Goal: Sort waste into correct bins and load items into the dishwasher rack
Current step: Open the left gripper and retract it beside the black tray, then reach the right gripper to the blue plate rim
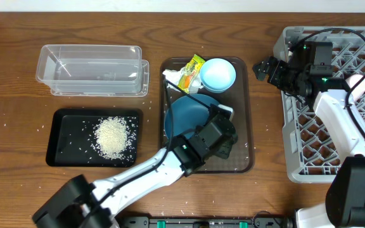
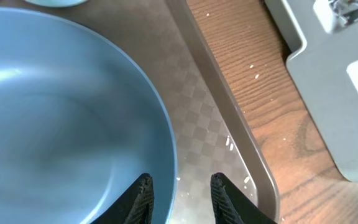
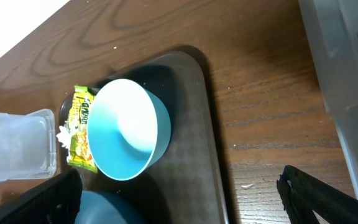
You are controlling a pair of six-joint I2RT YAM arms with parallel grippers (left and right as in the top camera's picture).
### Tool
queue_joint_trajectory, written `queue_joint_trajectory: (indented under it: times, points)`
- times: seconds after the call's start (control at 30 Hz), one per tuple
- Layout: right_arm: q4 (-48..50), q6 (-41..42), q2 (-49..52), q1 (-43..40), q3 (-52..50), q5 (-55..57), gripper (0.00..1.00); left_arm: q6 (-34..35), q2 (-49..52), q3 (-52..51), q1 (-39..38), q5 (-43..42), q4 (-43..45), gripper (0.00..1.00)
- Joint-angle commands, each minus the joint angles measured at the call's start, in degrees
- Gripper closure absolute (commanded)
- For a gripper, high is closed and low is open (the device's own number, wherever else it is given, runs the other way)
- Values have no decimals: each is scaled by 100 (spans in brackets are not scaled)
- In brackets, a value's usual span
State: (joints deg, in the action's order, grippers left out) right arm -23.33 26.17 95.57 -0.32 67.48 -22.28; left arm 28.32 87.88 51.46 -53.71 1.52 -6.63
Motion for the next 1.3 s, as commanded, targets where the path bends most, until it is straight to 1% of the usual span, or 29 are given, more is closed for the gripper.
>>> queue_joint_trajectory:
  times: [0.0, 0.03, 0.07, 0.13, 0.17, 0.23, 0.4, 0.47, 0.53, 0.6, 0.7, 0.8, 0.87, 0.93, 1.03, 1.07, 1.1, 1.2, 1.27]
  points:
    - [-11, 37, -52, 0, 39, -22, 1, -15, -640, 129, 83, 116, -181, 64]
    - [-11, 37, -52, 0, 39, -20, 1, -15, -844, 129, 153, 170, -315, 59]
    - [-11, 37, -52, 0, 39, -22, 1, -13, -1062, 129, 249, 256, -492, 56]
    - [-13, 37, -52, 0, 39, -20, 1, -13, -1508, 129, 492, 496, -905, 55]
    - [-11, 37, -52, 0, 39, -22, 1, -13, -1731, 129, 636, 636, -1130, 50]
    - [-13, 37, -52, 0, 39, -20, 1, -13, -2218, 129, 1012, 966, -1661, 44]
    - [-11, 37, -52, 0, 39, -22, 1, -9, -3276, 129, 2232, 1873, -2997, 43]
    - [-11, 37, -52, 0, 39, -22, 1, -9, -3602, 129, 2837, 2166, -3453, 42]
    - [-11, 37, -52, 0, 39, -22, 1, 20, -3821, 129, 3432, 2280, -3757, 37]
    - [-11, 37, -52, 0, 39, -22, 1, 190, -3960, 129, 4059, 2277, -3985, 34]
    - [-13, 39, -52, 0, 39, -24, 1, 638, -4000, 127, 5012, 2273, -4249, 31]
    - [-57, 116, -52, 2, 39, -238, 1, 1141, -3888, 125, 5807, 2245, -4415, 26]
    - [-345, 120, -52, 2, 39, -588, 1, 1298, -3759, 105, 6286, 2072, -4435, 23]
    - [-662, 264, -52, 2, 39, -940, 1, 1296, -3606, 76, 6660, 1821, -4435, 21]
    - [-885, 229, -52, 22, 35, -1985, 1, 1294, -3333, 50, 6981, 1414, -4474, 17]
    - [-826, 59, -52, 83, 33, -2284, 4, 1292, -3239, 50, 7018, 1335, -4485, 16]
    - [-745, -216, -52, 205, 33, -2479, 10, 1292, -3104, 50, 7031, 1252, -4498, 15]
    - [-739, -522, -59, 654, 35, -2389, 14, 1294, -2848, 50, 7029, 1239, -4496, 14]
    - [-756, -520, -59, 1128, 35, -1808, 14, 1294, -2656, 50, 7031, 1241, -4496, 13]
